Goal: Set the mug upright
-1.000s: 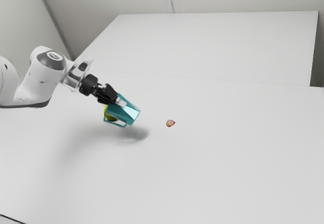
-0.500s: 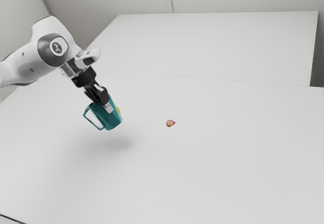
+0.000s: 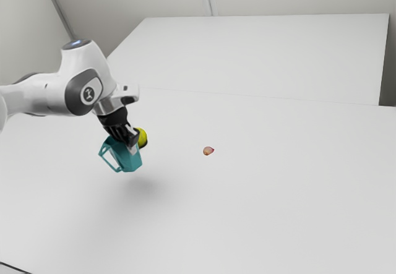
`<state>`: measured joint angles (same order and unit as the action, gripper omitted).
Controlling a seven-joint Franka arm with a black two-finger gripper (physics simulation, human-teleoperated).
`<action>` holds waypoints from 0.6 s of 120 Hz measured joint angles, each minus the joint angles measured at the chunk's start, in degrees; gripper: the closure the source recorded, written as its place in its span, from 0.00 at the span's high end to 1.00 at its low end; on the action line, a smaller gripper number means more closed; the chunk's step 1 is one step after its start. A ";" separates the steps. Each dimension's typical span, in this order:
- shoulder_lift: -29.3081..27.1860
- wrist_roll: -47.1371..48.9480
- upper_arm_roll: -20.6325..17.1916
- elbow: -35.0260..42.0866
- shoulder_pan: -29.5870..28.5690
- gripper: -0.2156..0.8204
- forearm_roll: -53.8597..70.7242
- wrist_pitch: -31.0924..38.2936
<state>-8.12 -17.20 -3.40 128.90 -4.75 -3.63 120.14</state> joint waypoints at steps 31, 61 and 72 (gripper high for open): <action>-0.13 6.30 -0.02 3.30 1.36 0.04 4.54 8.26; 0.05 11.15 -0.04 5.97 1.49 0.04 5.56 11.65; 0.07 12.53 -0.10 6.22 1.92 0.04 5.63 11.68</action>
<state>-8.05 -4.68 -3.50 135.12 -2.83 2.00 131.82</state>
